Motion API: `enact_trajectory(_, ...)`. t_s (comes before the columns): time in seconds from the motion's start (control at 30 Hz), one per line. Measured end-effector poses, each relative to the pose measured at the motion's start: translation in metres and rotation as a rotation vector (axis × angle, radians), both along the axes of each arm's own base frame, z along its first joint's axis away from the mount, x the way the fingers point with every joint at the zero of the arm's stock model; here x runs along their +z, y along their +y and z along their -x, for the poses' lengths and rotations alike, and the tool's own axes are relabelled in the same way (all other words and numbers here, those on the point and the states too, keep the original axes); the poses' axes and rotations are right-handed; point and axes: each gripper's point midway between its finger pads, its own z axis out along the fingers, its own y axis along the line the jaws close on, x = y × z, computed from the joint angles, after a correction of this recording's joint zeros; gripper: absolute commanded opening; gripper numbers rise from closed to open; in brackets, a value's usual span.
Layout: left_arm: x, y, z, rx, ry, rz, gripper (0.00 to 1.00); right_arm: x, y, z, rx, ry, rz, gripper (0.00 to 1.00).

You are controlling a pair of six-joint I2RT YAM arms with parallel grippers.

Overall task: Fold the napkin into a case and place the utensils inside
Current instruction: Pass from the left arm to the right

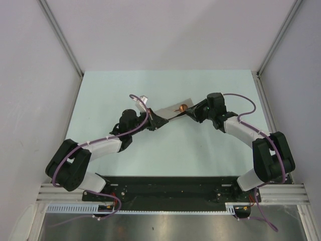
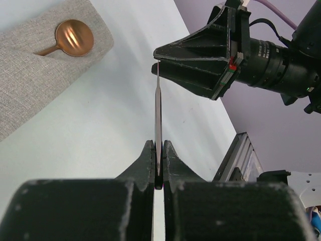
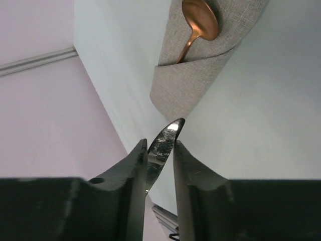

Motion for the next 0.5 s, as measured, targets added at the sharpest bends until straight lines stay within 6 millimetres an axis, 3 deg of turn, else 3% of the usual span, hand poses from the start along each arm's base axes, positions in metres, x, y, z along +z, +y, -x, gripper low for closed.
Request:
enact_trajectory(0.1,-0.001,0.0,0.0,0.0,0.003,-0.001,0.0,0.004,0.001,-0.003,-0.023,-0.001,-0.028,0.0)
enact_trajectory(0.23,-0.001,-0.002,0.001,-0.008,0.008,0.0,0.02,0.011,0.003,-0.009,-0.037,-0.017,-0.056,0.0)
enact_trajectory(0.33,0.001,-0.004,-0.002,-0.009,0.015,-0.005,0.28,0.011,0.001,-0.012,-0.05,-0.021,-0.063,0.0)
enact_trajectory(0.37,0.001,-0.004,-0.004,-0.009,0.029,-0.01,0.41,0.012,0.0,-0.015,-0.057,-0.026,-0.065,0.0)
enact_trajectory(0.47,0.005,-0.005,-0.01,-0.013,0.052,-0.024,0.54,0.012,-0.006,-0.019,-0.074,-0.035,-0.052,0.0)
enact_trajectory(0.5,0.009,-0.003,-0.015,-0.009,0.055,-0.022,0.54,0.011,-0.009,-0.022,-0.085,-0.036,-0.046,0.0)
